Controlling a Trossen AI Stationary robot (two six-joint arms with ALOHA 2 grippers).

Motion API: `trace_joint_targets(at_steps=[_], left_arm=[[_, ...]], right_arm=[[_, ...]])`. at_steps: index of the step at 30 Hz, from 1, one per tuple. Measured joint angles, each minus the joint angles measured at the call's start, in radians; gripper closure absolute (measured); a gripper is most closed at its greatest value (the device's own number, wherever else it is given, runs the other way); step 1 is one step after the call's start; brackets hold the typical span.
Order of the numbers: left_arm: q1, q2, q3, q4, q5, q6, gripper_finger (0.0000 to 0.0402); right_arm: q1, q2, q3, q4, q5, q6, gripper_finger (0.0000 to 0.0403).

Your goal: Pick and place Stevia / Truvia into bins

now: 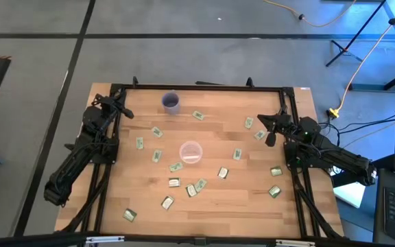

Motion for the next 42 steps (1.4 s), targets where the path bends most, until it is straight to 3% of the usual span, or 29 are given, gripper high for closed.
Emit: trace_joint_targets(at_steps=[11, 17, 34, 38, 42], left_arm=[[0.0, 0.0, 0.0, 0.0, 0.0, 0.0, 0.0394], [0.0, 0.0, 0.0, 0.003, -0.002, 0.0, 0.0395], [0.0, 0.0, 0.0, 0.018, -0.005, 0.007, 0.0392], [0.0, 0.0, 0.0, 0.014, 0.006, 0.014, 0.0377], [0.0, 0.0, 0.0, 0.014, 0.094, -0.025, 0.0343]], right_arm=[[0.0, 0.0, 0.0, 0.0, 0.0, 0.007, 0.0377], [0.0, 0.0, 0.0, 0.002, 0.001, 0.105, 0.0377], [0.0, 0.001, 0.0, 0.08, 0.002, 0.041, 0.0377], [0.0, 0.001, 0.0, 0.089, 0.007, -0.004, 0.0377], [0.0, 0.001, 0.0, 0.088, 0.007, -0.004, 0.0377]])
